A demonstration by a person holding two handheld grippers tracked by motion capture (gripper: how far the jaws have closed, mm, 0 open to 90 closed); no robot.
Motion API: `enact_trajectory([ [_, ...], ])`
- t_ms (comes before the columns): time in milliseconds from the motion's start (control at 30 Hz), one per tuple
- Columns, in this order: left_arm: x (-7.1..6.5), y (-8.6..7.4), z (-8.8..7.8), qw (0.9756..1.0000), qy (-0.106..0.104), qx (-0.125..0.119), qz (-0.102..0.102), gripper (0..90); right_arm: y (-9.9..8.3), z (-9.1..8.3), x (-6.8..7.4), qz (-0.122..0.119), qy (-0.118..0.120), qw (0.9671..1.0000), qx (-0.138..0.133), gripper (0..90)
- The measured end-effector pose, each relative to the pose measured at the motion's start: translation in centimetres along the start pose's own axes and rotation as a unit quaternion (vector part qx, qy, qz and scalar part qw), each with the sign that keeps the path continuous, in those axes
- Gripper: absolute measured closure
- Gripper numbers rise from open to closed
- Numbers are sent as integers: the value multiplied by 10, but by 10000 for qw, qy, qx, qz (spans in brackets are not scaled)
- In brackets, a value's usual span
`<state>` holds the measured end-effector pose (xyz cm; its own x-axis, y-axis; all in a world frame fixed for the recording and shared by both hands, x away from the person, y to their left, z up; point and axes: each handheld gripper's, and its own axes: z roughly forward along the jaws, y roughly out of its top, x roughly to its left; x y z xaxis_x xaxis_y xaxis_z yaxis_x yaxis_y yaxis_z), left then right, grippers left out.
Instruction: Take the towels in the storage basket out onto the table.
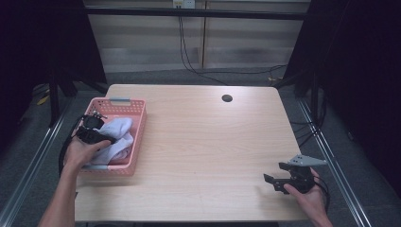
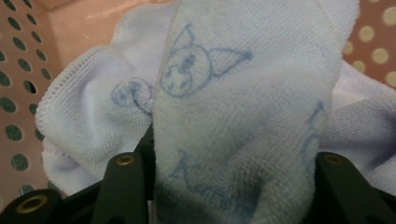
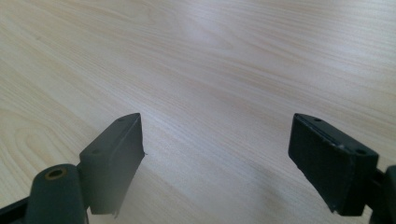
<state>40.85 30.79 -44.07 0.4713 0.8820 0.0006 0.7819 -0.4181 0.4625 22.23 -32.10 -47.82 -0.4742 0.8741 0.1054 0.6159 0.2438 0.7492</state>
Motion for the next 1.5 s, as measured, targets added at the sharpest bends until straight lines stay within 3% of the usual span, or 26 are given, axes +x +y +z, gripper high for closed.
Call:
enact_trajectory([
  [133,8,-4,-9,9984,-324,-325,-324,505,0,1,1,-23,27,10000,4,180],
  [267,13,-7,-17,9963,-531,-541,-408,507,0,1,0,10,27,10000,7,180],
  [333,15,-9,-23,9933,-681,-748,-562,507,0,1,0,11,29,10000,15,180],
  [467,20,-10,-30,9919,-818,-803,-539,507,0,1,1,26,34,10000,21,180],
  [600,20,-10,-41,9881,-971,-1044,-581,506,0,0,0,27,32,10000,14,180],
  [700,21,-8,-46,9861,-1017,-1163,-619,506,0,1,0,24,37,10000,12,180],
  [733,23,-7,-51,9835,-1082,-1279,-683,506,0,1,1,19,51,10000,9,180],
  [833,25,-6,-56,9828,-1106,-1320,-666,507,0,0,1,24,44,10000,12,180],
  [867,25,-5,-59,9809,-1153,-1403,-703,507,0,0,1,29,50,10000,3,180],
  [900,26,-4,-62,9810,-1174,-1402,-647,506,0,0,1,47,38,10000,1,180],
  [1000,25,-1,-69,9782,-1241,-1538,-643,506,0,0,0,43,42,10000,-15,180],
  [1100,24,3,-74,9779,-1234,-1591,-564,506,0,-1,2,-28,139,9999,-83,177],
  [1167,24,6,-78,9761,-1258,-1662,-622,506,0,-2,3,-32,187,9998,-95,177],
  [1200,25,7,-81,9764,-1245,-1671,-569,506,0,-1,3,-37,182,9998,-83,177],
  [1500,25,19,-102,9719,-1247,-1915,-556,507,1,-2,1,44,190,9997,-109,175],
])
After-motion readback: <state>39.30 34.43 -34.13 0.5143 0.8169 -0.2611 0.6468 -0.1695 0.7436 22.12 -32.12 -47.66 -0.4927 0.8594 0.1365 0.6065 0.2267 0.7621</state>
